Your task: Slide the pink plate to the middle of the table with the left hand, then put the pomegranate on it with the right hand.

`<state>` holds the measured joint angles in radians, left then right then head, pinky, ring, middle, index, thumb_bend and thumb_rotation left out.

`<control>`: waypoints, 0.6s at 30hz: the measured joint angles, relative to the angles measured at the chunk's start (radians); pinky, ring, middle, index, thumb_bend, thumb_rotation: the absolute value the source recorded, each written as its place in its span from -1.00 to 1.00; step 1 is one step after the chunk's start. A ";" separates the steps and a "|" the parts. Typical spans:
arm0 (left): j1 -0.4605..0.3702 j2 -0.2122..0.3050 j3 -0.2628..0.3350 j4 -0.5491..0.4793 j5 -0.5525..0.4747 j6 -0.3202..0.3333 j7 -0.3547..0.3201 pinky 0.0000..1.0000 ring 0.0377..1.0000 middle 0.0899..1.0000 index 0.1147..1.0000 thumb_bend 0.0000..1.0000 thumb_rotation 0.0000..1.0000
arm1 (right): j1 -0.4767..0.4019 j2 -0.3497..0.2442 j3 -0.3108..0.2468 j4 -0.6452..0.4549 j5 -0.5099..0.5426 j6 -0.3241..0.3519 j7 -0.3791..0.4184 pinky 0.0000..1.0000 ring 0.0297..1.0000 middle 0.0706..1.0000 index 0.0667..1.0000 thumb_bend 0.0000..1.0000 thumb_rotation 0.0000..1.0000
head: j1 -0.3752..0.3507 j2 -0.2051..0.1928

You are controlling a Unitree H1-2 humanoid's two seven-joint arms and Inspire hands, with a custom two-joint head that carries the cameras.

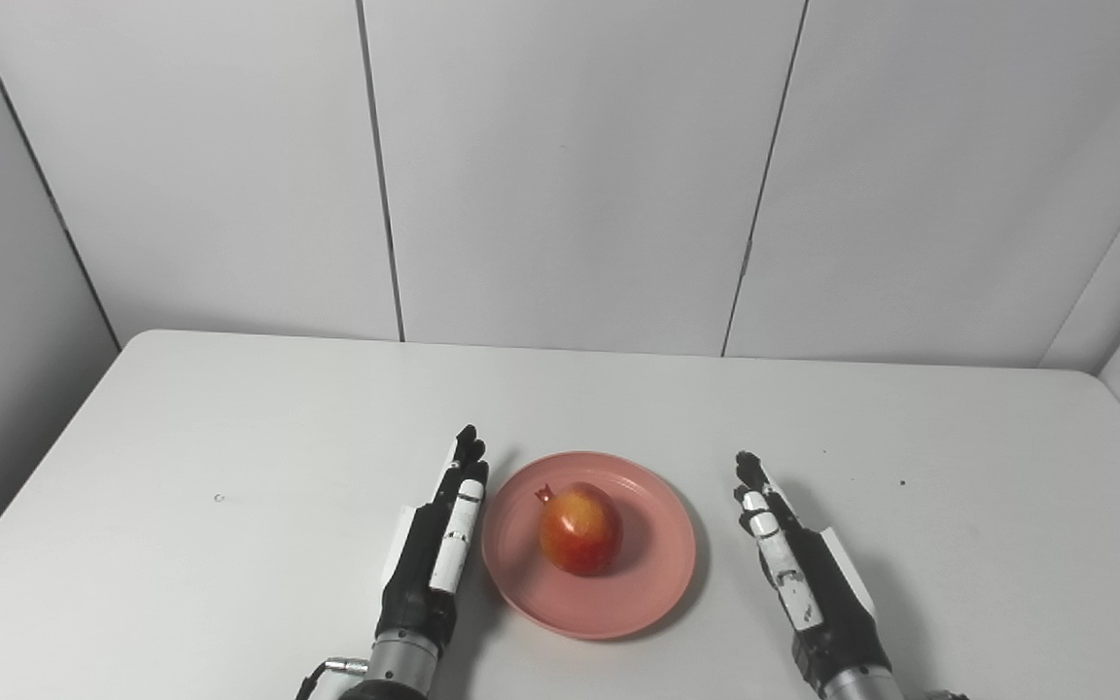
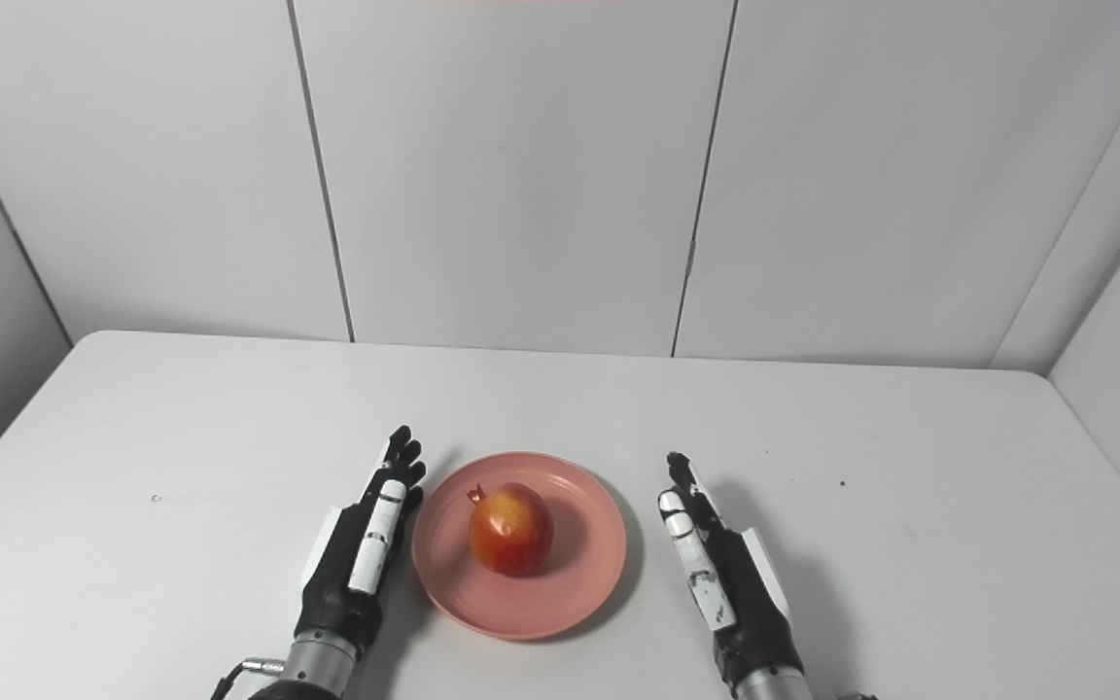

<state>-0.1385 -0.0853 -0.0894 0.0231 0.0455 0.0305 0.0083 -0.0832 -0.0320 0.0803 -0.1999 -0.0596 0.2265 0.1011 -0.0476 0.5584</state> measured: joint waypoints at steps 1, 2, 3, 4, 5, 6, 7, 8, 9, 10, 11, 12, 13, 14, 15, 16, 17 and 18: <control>0.000 0.000 0.000 0.000 0.000 0.000 0.000 1.00 0.98 1.00 0.98 -0.18 1.00 | 0.001 0.001 0.000 -0.001 0.000 0.000 0.000 1.00 0.99 1.00 0.95 -0.53 1.00 | 0.000 0.000; 0.000 0.000 0.000 0.000 0.000 0.000 0.000 1.00 0.98 1.00 0.98 -0.18 1.00 | 0.002 0.002 0.000 -0.001 0.001 0.000 0.000 1.00 0.99 1.00 0.95 -0.54 1.00 | 0.000 0.000; 0.000 0.000 0.000 0.000 0.000 0.000 -0.001 1.00 0.98 1.00 0.98 -0.18 1.00 | 0.002 0.003 -0.001 -0.001 0.002 0.000 0.000 1.00 0.99 1.00 0.95 -0.54 1.00 | 0.000 0.000; 0.000 0.000 0.000 0.000 0.000 0.000 -0.001 1.00 0.98 1.00 0.98 -0.18 1.00 | 0.003 0.003 -0.001 -0.001 0.002 0.000 0.000 1.00 0.99 1.00 0.95 -0.54 1.00 | 0.000 0.000; 0.000 0.000 0.000 0.000 0.000 0.000 -0.001 1.00 0.98 1.00 0.98 -0.17 1.00 | 0.004 0.003 -0.002 -0.001 0.003 0.000 0.000 1.00 0.99 1.00 0.96 -0.52 1.00 | 0.000 -0.002; 0.000 0.000 0.000 0.000 0.000 0.000 -0.001 1.00 0.98 1.00 0.98 -0.17 1.00 | 0.005 0.003 -0.002 -0.001 0.003 0.000 0.000 1.00 0.99 1.00 0.96 -0.52 1.00 | 0.000 -0.002; 0.000 0.000 0.000 0.000 0.000 0.000 -0.001 1.00 0.98 1.00 0.98 -0.18 1.00 | 0.005 0.003 -0.002 -0.001 0.005 0.000 0.000 1.00 0.99 1.00 0.96 -0.52 1.00 | 0.000 -0.002; 0.000 0.000 0.000 0.000 0.000 0.000 -0.002 1.00 0.98 1.00 0.98 -0.18 1.00 | 0.006 0.004 -0.002 -0.003 0.008 0.000 0.000 1.00 0.99 1.00 0.96 -0.51 1.00 | 0.000 -0.002; 0.000 0.000 0.000 0.000 0.000 0.000 -0.002 1.00 0.98 1.00 0.98 -0.18 1.00 | 0.007 0.005 -0.002 -0.006 0.011 0.000 0.000 1.00 0.99 1.00 0.96 -0.50 1.00 | 0.000 -0.003; 0.000 0.000 0.000 0.000 0.000 0.000 -0.003 1.00 0.98 1.00 0.98 -0.18 1.00 | 0.007 0.006 -0.003 -0.011 0.016 0.000 0.000 1.00 0.99 1.00 0.96 -0.50 1.00 | 0.000 -0.003; 0.000 0.000 0.000 0.000 0.000 0.000 -0.003 1.00 0.97 1.00 0.98 -0.19 1.00 | 0.006 0.006 -0.003 -0.015 0.021 0.000 0.000 1.00 0.99 1.00 0.96 -0.48 1.00 | 0.000 -0.003; 0.000 0.000 0.000 0.000 0.000 0.000 -0.003 1.00 0.97 1.00 0.98 -0.19 1.00 | 0.006 0.006 -0.003 -0.016 0.023 0.000 0.000 1.00 0.99 1.00 0.96 -0.48 1.00 | 0.000 -0.003; 0.000 0.000 0.000 0.000 0.000 0.000 -0.003 1.00 0.97 1.00 0.98 -0.20 1.00 | 0.006 0.006 -0.004 -0.016 0.023 0.000 0.000 1.00 1.00 1.00 0.96 -0.48 1.00 | 0.002 -0.003; 0.000 0.000 0.000 0.000 0.000 0.000 -0.004 1.00 0.97 1.00 0.99 -0.19 1.00 | 0.006 0.006 -0.004 -0.016 0.026 0.000 0.000 1.00 1.00 1.00 0.96 -0.48 1.00 | 0.002 -0.003; 0.000 0.000 0.000 0.000 0.000 0.000 -0.004 1.00 0.97 1.00 0.99 -0.18 1.00 | 0.006 0.006 -0.004 -0.016 0.029 0.000 0.000 1.00 1.00 1.00 0.96 -0.48 1.00 | 0.000 -0.003; 0.000 0.000 0.000 0.000 0.000 0.000 -0.004 1.00 0.97 1.00 0.98 -0.18 1.00 | 0.006 0.006 -0.004 -0.016 0.031 0.000 0.000 1.00 1.00 1.00 0.96 -0.48 1.00 | 0.000 -0.003; 0.000 0.000 0.000 0.000 0.000 0.000 -0.004 1.00 0.97 0.99 0.98 -0.17 1.00 | 0.006 0.006 -0.005 -0.016 0.032 0.000 0.000 1.00 1.00 1.00 0.96 -0.48 1.00 | 0.000 -0.003; 0.000 0.000 0.000 0.000 0.000 0.000 -0.004 1.00 0.96 0.99 0.98 -0.17 1.00 | 0.006 0.006 -0.005 -0.016 0.032 0.000 0.000 1.00 1.00 1.00 0.96 -0.48 1.00 | 0.000 -0.003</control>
<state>-0.1385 -0.0850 -0.0890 0.0233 0.0450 0.0304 0.0039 -0.0776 -0.0257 0.0752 -0.2157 -0.0274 0.2264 0.1015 -0.0476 0.5553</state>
